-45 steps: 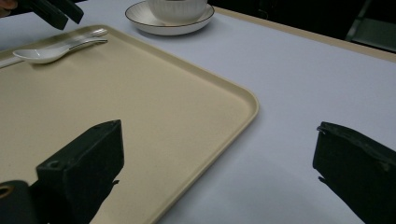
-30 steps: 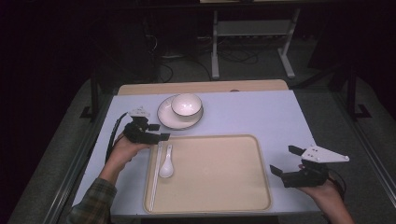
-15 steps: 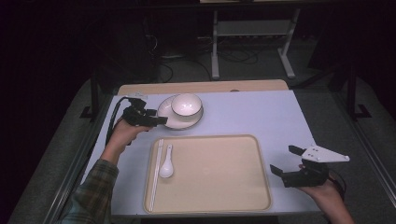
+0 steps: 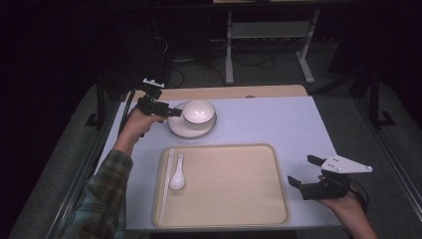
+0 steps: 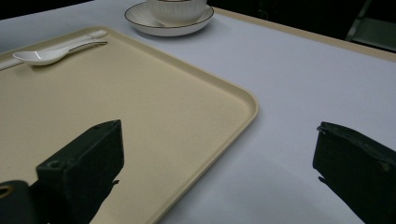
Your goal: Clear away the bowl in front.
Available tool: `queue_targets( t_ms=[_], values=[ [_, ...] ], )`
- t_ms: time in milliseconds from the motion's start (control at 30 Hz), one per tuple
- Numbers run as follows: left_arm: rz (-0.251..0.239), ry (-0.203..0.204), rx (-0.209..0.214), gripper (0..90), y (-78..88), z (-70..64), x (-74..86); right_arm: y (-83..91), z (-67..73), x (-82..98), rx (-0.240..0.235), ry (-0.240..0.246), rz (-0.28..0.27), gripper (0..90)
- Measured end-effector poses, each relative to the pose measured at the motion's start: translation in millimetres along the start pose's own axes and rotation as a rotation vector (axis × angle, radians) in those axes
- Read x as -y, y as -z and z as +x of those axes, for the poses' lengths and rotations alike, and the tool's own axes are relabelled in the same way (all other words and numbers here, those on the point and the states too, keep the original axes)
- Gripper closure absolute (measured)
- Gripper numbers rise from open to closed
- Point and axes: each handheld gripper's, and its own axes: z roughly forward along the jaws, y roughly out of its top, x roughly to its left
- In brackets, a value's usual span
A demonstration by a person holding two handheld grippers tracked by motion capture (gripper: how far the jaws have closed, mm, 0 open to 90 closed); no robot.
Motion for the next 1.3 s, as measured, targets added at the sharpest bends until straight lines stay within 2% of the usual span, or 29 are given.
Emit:
queue_targets(
  t_ms=[33, 233, 300, 333, 433, 633, 800, 1000, 1233, 1300],
  values=[
    [0.016, 0.003, -0.008, 29.6, -4.0, 0.7, -4.0, 0.3, -0.2, 0.1, 0.0, 0.0, 0.0, 1.5],
    [0.077, 0.009, -0.029, 30.7, -22.0, 4.1, -17.7, 0.7, -0.5, 0.2, -0.001, -0.002, -0.003, 1.5],
    [0.115, 0.013, -0.04, 34.6, -33.0, 4.0, -22.8, 0.8, -0.6, 0.4, -0.001, -0.002, -0.003, 1.5],
    [0.115, 0.013, -0.04, 35.3, -33.0, 4.0, -22.8, 0.8, -0.6, 0.4, -0.001, -0.002, -0.003, 1.5],
    [0.156, 0.018, -0.057, 38.3, -47.6, 4.9, -28.4, 0.9, -0.4, 0.3, -0.004, -0.002, -0.004, 1.5],
    [0.196, 0.03, -0.059, 43.9, -67.0, 4.0, -31.3, 1.2, -0.7, 0.5, -0.005, -0.005, -0.006, 1.5],
    [0.237, 0.016, -0.079, 51.2, -82.8, 1.5, -32.4, 1.6, -0.8, 0.7, -0.007, -0.007, -0.008, 1.5],
    [0.266, 0.035, -0.084, 60.1, -92.8, 3.1, -31.3, 2.0, -1.3, 0.9, -0.009, -0.009, -0.012, 1.5],
    [0.302, 0.086, -0.078, 70.6, -98.8, 8.7, -28.0, 2.1, -1.5, 0.9, -0.01, -0.01, -0.013, 1.5],
    [0.306, 0.083, -0.076, 72.4, -99.2, 10.6, -26.9, 2.1, -1.7, 0.9, -0.009, -0.01, -0.014, 1.5]
  ],
)
